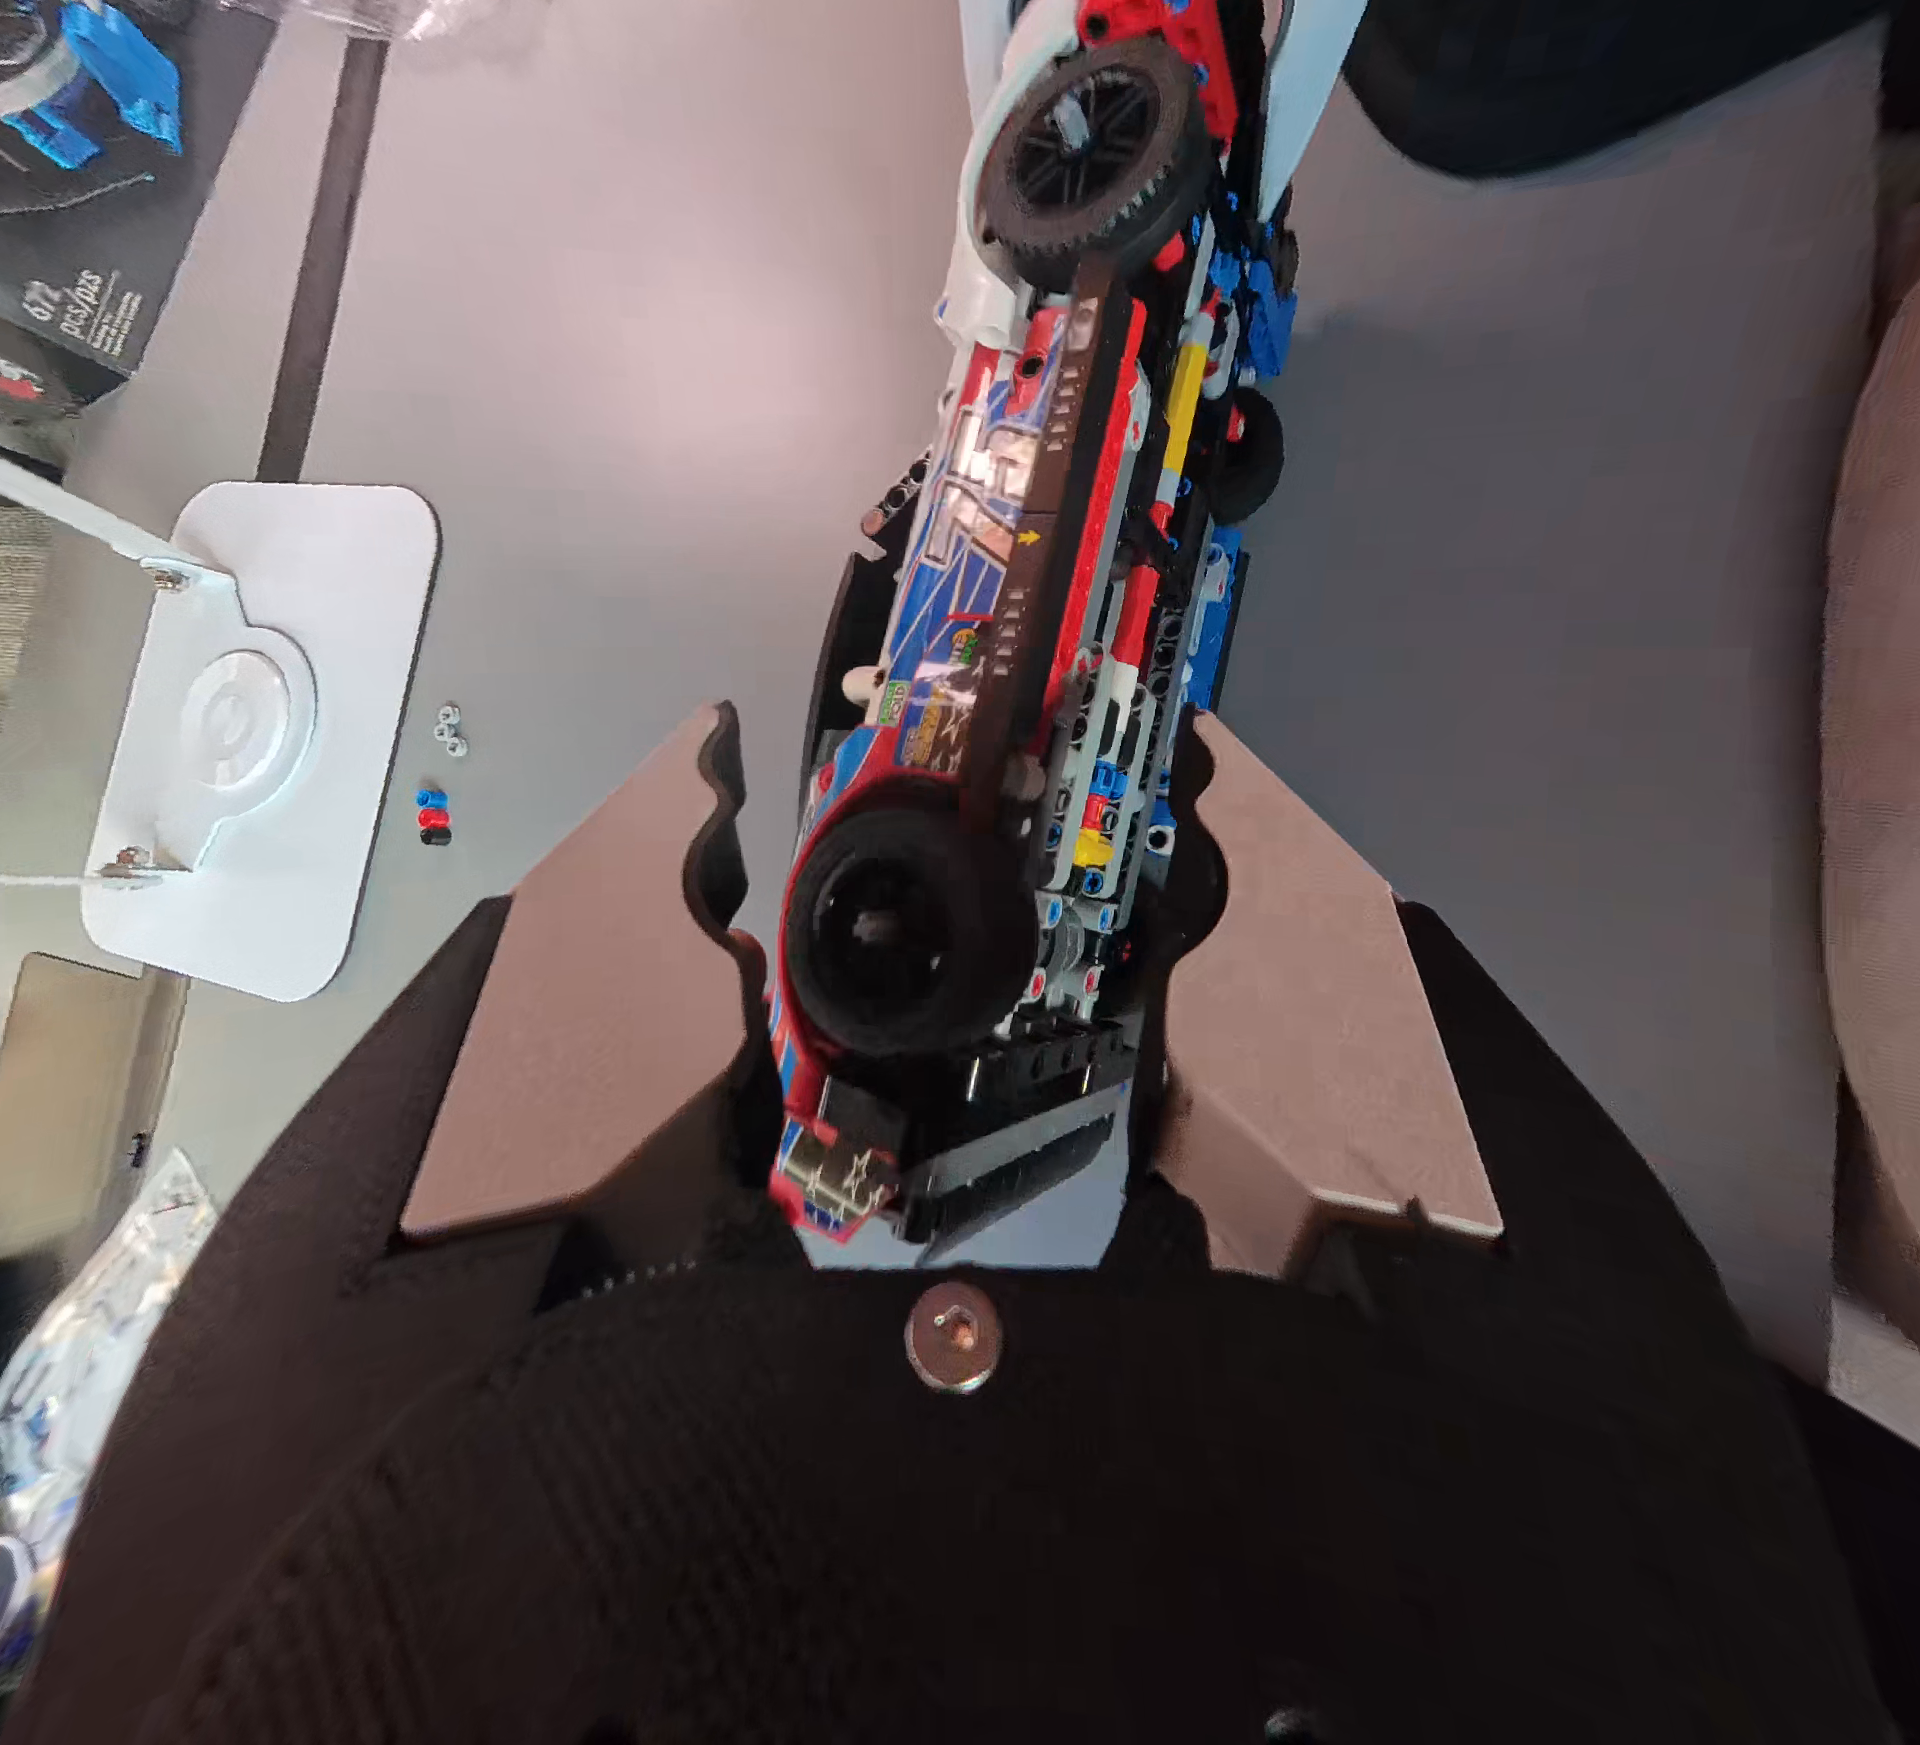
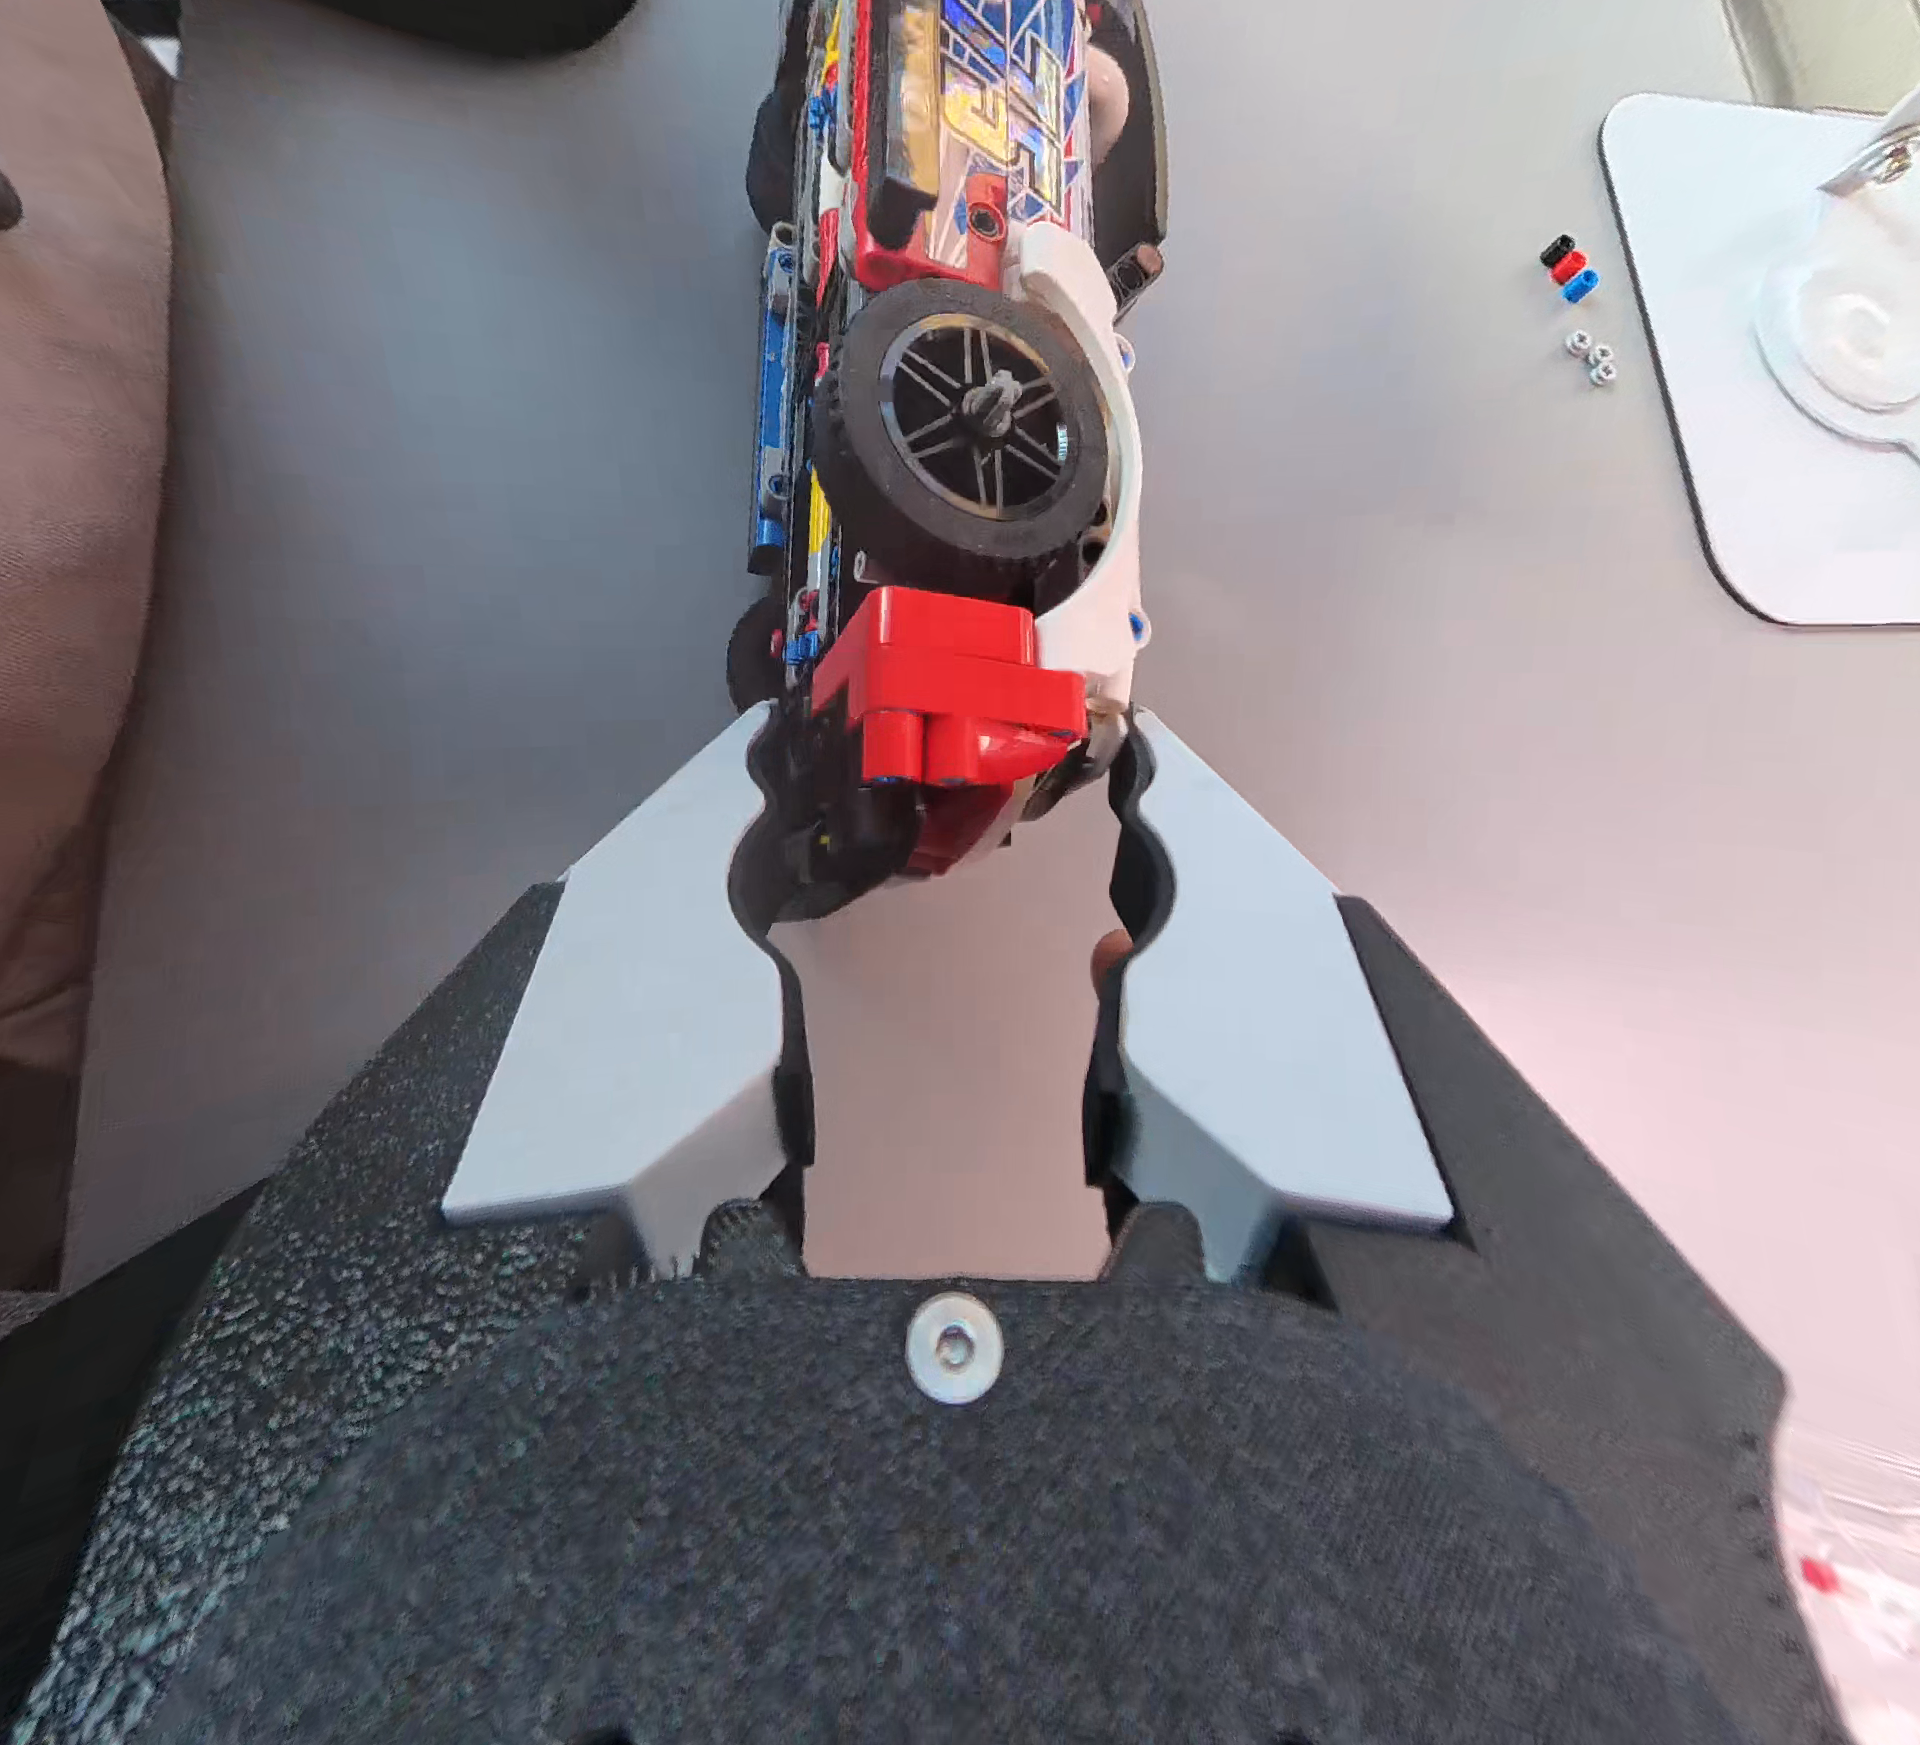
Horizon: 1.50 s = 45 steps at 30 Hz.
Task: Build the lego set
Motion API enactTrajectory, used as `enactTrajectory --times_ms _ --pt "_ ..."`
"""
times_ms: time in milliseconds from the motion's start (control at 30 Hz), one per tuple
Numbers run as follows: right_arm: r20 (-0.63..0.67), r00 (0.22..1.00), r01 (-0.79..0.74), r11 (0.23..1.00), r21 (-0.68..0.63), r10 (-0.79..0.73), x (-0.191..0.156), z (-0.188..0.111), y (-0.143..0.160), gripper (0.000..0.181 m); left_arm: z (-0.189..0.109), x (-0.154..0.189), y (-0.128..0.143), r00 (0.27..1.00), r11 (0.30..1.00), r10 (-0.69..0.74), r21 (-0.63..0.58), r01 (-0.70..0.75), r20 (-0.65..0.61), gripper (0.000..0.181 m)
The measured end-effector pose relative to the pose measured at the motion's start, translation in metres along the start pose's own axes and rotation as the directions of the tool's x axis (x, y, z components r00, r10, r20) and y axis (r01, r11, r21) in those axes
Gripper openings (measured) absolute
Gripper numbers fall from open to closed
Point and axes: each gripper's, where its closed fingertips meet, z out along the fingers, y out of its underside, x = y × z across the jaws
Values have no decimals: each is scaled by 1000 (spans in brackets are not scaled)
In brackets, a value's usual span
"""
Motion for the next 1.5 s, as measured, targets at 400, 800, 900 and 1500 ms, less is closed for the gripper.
enactTrajectory --times_ms 400,800,900,1500 --pt "5 994 108 988 108 -110 1 3 -8 59 0 1 83 941 908 -320 248 338 -110 95" --pt "129 989 53 988 143 -72 24 -10 -30 58 7 -18 83 960 885 -279 393 251 14 83" --pt "104 995 -35 927 374 -4 54 -50 -69 56 6 -15 83 953 855 -302 435 284 -28 83" --pt "-660 578 72 776 627 480 356 -32 -101 54 -26 -22 82 930 765 -356 542 346 -92 98"
